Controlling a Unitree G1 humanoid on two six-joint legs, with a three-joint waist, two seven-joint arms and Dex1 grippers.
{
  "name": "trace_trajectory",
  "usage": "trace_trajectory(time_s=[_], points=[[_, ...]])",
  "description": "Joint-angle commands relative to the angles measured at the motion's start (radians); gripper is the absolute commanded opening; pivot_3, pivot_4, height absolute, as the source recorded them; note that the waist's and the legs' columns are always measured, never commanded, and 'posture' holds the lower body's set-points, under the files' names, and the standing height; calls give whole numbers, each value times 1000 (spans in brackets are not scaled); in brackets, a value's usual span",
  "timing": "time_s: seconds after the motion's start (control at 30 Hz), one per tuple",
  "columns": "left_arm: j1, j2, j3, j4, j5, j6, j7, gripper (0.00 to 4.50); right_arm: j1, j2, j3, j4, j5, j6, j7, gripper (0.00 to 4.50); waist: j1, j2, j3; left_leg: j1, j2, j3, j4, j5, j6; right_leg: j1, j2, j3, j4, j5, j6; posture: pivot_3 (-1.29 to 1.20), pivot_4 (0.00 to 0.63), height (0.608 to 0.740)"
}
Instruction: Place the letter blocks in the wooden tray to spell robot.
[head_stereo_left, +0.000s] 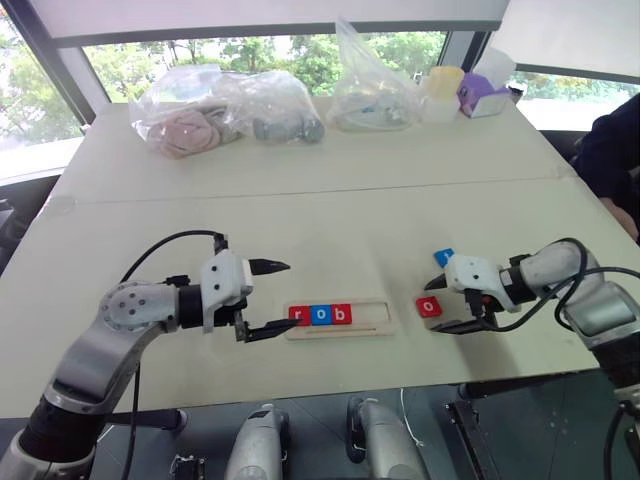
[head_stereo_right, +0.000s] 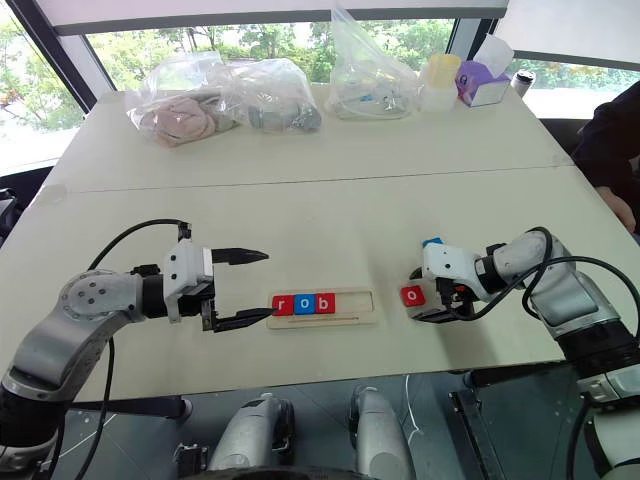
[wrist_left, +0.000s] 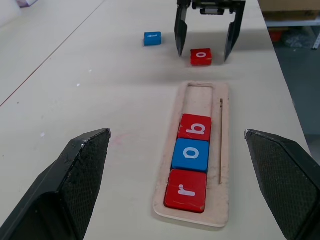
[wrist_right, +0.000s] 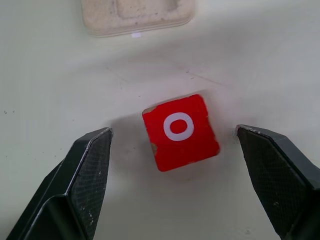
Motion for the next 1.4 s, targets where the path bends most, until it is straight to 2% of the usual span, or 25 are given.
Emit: trace_trajectory(time_s=[0.03, 0.13, 0.17, 0.23, 0.33, 0.37, 0.4, 0.6, 0.8, 1.07, 1.4], points=[[10, 12, 27, -49, -10, 0, 5, 4500, -19, 11, -9, 3, -12, -14, 4, 4052, 0, 0, 0, 0, 0, 0, 0, 0, 0, 0, 0, 0, 0, 0, 0, 0, 150, 740], [21, 18, 32, -53, -13, -2, 4, 4500, -23, 20, -9, 11, -19, -18, 2, 4052, 0, 0, 0, 0, 0, 0, 0, 0, 0, 0, 0, 0, 0, 0, 0, 0, 150, 740], [21, 20, 33, -54, -14, -2, 4, 4500, -25, 23, -8, 15, -23, -21, 2, 3807, -1, 0, 0, 1, 0, 0, 0, 0, 0, 0, 0, 0, 0, 0, 0, 0, 150, 740], [19, 21, 32, -52, -15, -3, 5, 4500, -28, 28, -6, 25, -31, -28, 1, 3246, -1, 0, 0, 2, 0, 0, 0, 0, 0, 2, 0, 0, 0, 0, 0, 0, 150, 740], [16, 21, 30, -49, -15, -6, 7, 4500, -32, 34, -5, 41, -44, -38, -1, 1679, -1, 0, 0, 4, 0, 0, 0, 0, 0, 3, 0, 0, 0, 0, 0, 0, 150, 740], [16, 21, 30, -48, -15, -6, 6, 4500, -33, 35, -7, 43, -46, -40, -2, 1314, -1, 0, 0, 5, 0, 0, 0, 0, 0, 4, 0, 0, 0, 0, 0, 0, 150, 740], [16, 21, 29, -47, -15, -6, 6, 4500, -35, 34, -11, 39, -45, -38, 0, 1193, -1, 0, 0, 5, 0, 0, 0, 0, 0, 4, 0, 0, 0, 0, 0, 0, 150, 740], [15, 22, 29, -45, -16, -7, 4, 4500, -47, 52, -59, -143, 64, 123, 7, 1198, -2, 0, 0, 6, 0, 0, 0, 0, 0, 4, 0, 0, 1, 0, 0, 0, 150, 740], [10, 20, 26, -40, -19, -8, -2, 4500, -73, 127, -43, -302, 140, 300, -49, 1198, -1, 0, 0, 6, 1, -1, 0, 0, 0, 3, 0, 1, 2, 0, 0, 0, 150, 740], [4, 26, 27, -33, -20, -7, -16, 4500, -65, 215, 40, -310, 88, 320, -126, 1198, 3, 0, 0, 5, 1, 0, 0, 0, 0, 3, -1, 1, 1, 0, -1, 0, 150, 740], [45, 80, 54, -59, -32, 11, -59, 4500, -34, 212, 88, -313, 50, 306, -139, 1198, -1, 0, 0, 5, 1, 0, 0, 0, 0, 3, 0, 1, 1, 0, -1, 0, 150, 740]])
